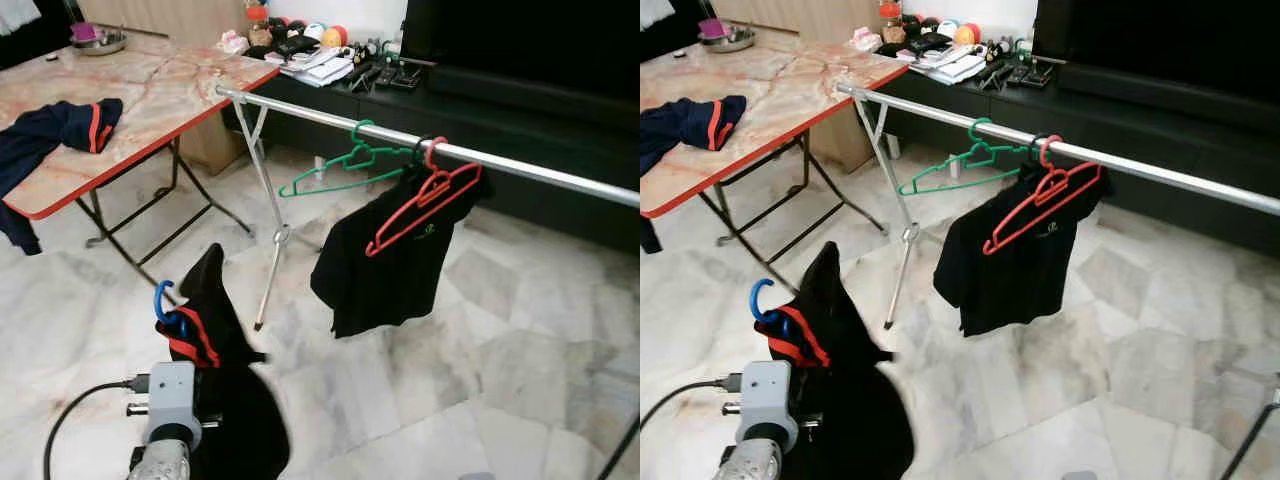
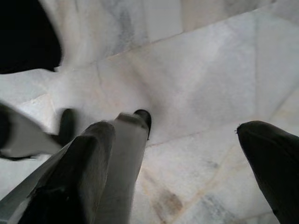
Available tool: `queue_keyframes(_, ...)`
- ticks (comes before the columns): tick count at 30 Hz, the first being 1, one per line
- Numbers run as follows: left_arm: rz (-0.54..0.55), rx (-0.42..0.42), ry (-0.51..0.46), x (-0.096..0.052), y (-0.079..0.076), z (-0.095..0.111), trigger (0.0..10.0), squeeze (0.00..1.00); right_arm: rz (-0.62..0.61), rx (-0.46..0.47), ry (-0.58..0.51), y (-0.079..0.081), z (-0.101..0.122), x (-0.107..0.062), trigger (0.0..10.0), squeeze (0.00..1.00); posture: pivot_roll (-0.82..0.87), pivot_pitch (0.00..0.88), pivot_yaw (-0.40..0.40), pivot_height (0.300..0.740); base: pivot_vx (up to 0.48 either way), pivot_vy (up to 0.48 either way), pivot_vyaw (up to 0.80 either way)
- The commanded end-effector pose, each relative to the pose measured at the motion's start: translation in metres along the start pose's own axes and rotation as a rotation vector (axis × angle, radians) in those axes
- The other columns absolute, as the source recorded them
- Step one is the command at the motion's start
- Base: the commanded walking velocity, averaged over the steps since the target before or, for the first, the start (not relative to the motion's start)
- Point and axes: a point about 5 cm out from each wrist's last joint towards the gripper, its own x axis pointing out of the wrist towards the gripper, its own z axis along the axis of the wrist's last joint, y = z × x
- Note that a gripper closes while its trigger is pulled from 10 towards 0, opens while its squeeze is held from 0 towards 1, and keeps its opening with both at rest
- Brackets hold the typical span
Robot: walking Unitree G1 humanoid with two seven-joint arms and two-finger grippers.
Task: Hang hanger
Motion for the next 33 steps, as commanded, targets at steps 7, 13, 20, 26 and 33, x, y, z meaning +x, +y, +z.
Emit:
queue_keyframes(7, 0.015, -0.012, -0.042, 0.006, -0.002, 0.005, 10.0, 0.00, -0.023, -0.024, 0.009, -0.020, 0.003, -0.003, 10.0, 0.00, 0.00, 0.060, -0.044, 0.740, 0.000, 0.480, 0.00)
queue_keyframes(13, -0.010, 0.009, -0.049, 0.008, 0.001, 0.006, 10.0, 0.00, -0.011, -0.023, 0.001, -0.009, 0.007, 0.000, 10.0, 0.00, 0.00, 0.044, -0.021, 0.740, 0.000, 0.480, 0.00)
queue_keyframes(20, -0.023, 0.027, -0.053, 0.006, 0.005, 0.005, 10.0, 0.00, 0.000, -0.018, 0.018, -0.001, 0.003, 0.001, 10.0, 0.00, 0.00, 0.028, -0.002, 0.740, 0.000, 0.333, 0.00)
queue_keyframes(26, -0.049, 0.038, -0.049, 0.002, 0.003, 0.004, 10.0, 0.00, 0.003, -0.010, 0.016, 0.000, 0.003, 0.001, 10.0, 0.00, 0.01, 0.024, 0.016, 0.740, 0.000, 0.000, 0.00)
queue_keyframes(33, -0.074, 0.045, -0.046, -0.002, 0.005, 0.001, 10.0, 0.00, 0.009, -0.005, 0.024, 0.004, -0.002, 0.001, 10.0, 0.00, 0.01, 0.009, 0.028, 0.740, 0.000, 0.000, 0.00)
